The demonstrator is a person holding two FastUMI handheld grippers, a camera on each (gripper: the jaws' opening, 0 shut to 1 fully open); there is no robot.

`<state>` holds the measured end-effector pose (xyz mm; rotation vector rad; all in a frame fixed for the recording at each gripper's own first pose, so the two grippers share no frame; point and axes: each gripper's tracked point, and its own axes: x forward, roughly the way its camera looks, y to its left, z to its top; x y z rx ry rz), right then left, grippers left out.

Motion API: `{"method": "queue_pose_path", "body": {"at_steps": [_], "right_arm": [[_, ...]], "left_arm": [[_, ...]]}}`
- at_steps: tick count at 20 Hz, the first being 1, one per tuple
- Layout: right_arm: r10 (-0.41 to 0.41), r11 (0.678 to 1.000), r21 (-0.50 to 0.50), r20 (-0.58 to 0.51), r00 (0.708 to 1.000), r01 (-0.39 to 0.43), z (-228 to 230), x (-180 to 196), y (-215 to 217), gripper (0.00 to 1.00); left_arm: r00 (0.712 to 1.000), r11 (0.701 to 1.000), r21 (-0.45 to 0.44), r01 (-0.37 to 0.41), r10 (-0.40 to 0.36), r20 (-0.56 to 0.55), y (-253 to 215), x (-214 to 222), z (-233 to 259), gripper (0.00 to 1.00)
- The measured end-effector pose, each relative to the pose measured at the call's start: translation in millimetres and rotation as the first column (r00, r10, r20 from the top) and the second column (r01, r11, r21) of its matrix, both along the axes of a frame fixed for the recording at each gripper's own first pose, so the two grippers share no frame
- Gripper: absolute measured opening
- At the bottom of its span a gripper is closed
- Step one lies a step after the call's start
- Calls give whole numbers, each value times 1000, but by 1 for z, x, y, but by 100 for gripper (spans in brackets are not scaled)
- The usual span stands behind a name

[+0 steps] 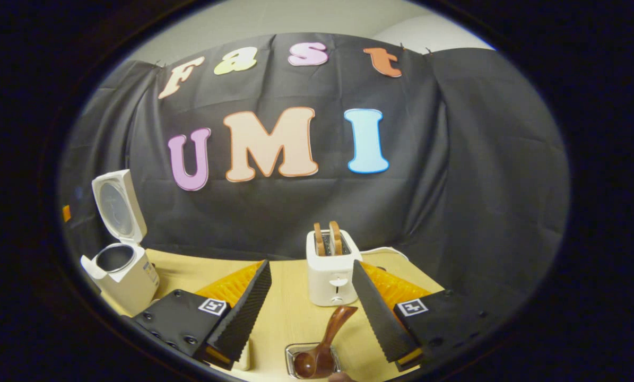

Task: Close the left gripper, press the button to open the rice cooker; take a wooden spoon from the chopstick holder with the right hand, scoop a spoonful of rice and pour it into the rice cooker, then put the wooden spoon back into the chopstick holder.

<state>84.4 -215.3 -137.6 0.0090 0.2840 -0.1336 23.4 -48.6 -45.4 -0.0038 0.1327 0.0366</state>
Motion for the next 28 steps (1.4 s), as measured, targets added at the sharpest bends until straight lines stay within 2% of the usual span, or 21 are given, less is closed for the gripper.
{"method": "queue_pose_path", "body": {"at_steps": [5,6,11,13,16,22,23,25,27,28], "right_arm": [[-14,1000,18,-86,996,16,-44,14,-20,94],[-12,999,35,-107,994,16,-53,17,-22,100],[-12,996,81,-224,974,31,-99,18,-31,100],[-9,995,95,-264,965,35,-114,15,-32,94],[12,992,121,-334,942,30,-140,9,-28,95],[100,975,222,-462,881,6,-181,-12,-8,95],[112,971,238,-476,872,5,-184,-13,-4,92],[120,969,247,-486,866,4,-187,-17,-1,63],[116,968,249,-475,872,6,-183,-15,0,34],[124,967,255,-470,874,0,-180,-17,1,28]], "left_arm": [[1000,1000,13,-17,17,-4,-11,-7,1,87],[1000,1000,19,-20,20,-5,-12,-7,2,87],[999,999,36,-29,30,-23,-18,-9,-1,87],[999,999,44,-27,28,-25,-22,-8,-2,87],[999,998,52,-21,23,-31,-27,-7,-3,85],[999,998,63,-11,14,-36,-34,-5,-2,87],[999,998,66,-9,12,-36,-34,-5,-2,85],[999,998,70,-5,7,-38,-36,-4,-2,85],[999,997,73,2,1,-38,-37,-4,-2,87],[999,997,74,7,-4,-37,-38,-3,-1,87]]}}
